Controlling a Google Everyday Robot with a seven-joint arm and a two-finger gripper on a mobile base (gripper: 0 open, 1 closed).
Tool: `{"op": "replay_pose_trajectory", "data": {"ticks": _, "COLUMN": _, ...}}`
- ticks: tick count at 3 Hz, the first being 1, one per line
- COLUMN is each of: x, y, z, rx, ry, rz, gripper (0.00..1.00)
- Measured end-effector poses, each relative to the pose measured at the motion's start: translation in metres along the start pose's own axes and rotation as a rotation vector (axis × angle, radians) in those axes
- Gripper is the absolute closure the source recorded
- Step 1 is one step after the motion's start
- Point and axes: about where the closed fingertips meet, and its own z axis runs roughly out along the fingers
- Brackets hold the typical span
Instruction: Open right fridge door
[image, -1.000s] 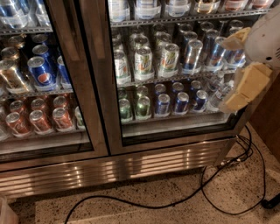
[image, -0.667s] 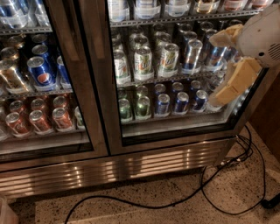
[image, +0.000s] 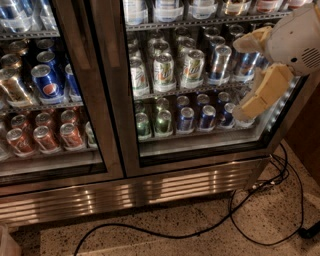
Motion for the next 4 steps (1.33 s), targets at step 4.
{"op": "replay_pose_trajectory", "data": {"ticks": 4, "x": -0.054, "y": -0.015, "z": 0.047, "rx": 0.065, "ry": -0.482, "rz": -0.101, "gripper": 0.0}}
